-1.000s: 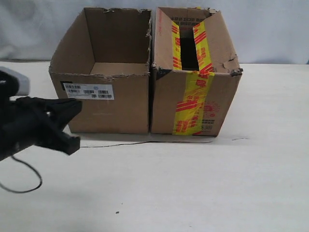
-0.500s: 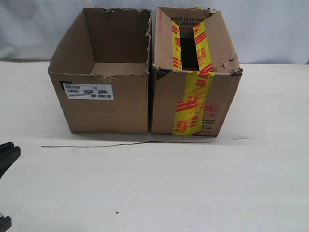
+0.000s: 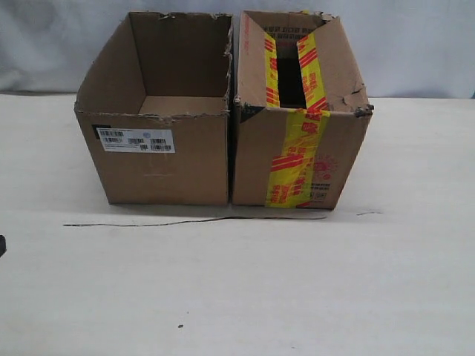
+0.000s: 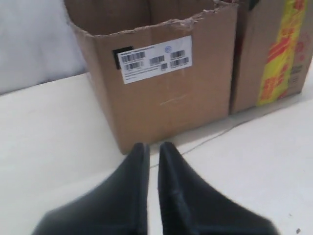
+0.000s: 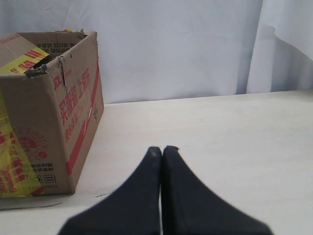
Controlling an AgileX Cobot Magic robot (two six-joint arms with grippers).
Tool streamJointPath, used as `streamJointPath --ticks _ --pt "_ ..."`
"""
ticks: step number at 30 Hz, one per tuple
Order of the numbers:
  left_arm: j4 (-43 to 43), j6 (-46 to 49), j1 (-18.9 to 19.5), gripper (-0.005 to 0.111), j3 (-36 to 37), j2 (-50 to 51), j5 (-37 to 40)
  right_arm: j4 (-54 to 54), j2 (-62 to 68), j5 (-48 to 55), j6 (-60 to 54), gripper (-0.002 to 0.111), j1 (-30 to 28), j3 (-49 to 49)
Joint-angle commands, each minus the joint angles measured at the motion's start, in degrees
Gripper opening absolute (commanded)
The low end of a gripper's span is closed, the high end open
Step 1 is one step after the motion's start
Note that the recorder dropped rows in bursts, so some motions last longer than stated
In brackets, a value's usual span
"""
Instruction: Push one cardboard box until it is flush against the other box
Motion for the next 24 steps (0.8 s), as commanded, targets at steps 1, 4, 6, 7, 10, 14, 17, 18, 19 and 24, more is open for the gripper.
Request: streamJointPath --ticks 1,4,6,7,10,14,17,18,19,24 --pt "-2.95 0.03 8.78 0.000 0.20 -7.05 1.82 -0.30 -0.21 -0.15 -0.39 0.000 0.17 0.26" --pt "-6.29 0.14 18.71 0.000 0.20 -13.31 3.13 -0.30 -0.21 -0.15 -0.39 0.000 0.17 0.26" --pt "-5.96 0.14 24.61 0.000 0.20 -16.26 6.02 -0.30 -0.21 -0.15 -0.39 0.000 0.17 0.26" --pt "-5.76 0.14 25.71 0.000 0.20 -16.64 6.83 -0.30 -0.21 -0.15 -0.39 0.000 0.17 0.26" --pt "-5.44 0.14 26.87 0.000 0.20 -17.36 9.46 -0.30 -0.21 -0.15 -0.39 0.000 0.17 0.26" --pt "-5.34 0.14 26.87 0.000 0.20 -17.46 11.01 -0.30 -0.21 -0.15 -0.39 0.000 0.17 0.26" --pt "-4.86 0.14 26.87 0.000 0.20 -17.46 10.80 -0.30 -0.21 -0.15 -0.39 0.000 0.17 0.26" --pt "-4.09 0.14 26.87 0.000 0.20 -17.46 10.81 -0.30 -0.21 -0.15 -0.39 0.000 0.17 0.26" --pt "-3.96 0.14 26.87 0.000 0.20 -17.46 10.81 -0.30 -0.21 -0.15 -0.39 0.000 0.17 0.26" --pt "-3.96 0.14 26.87 0.000 0.20 -17.46 10.81 -0.30 -0.21 -0.15 -0.39 0.000 0.17 0.26"
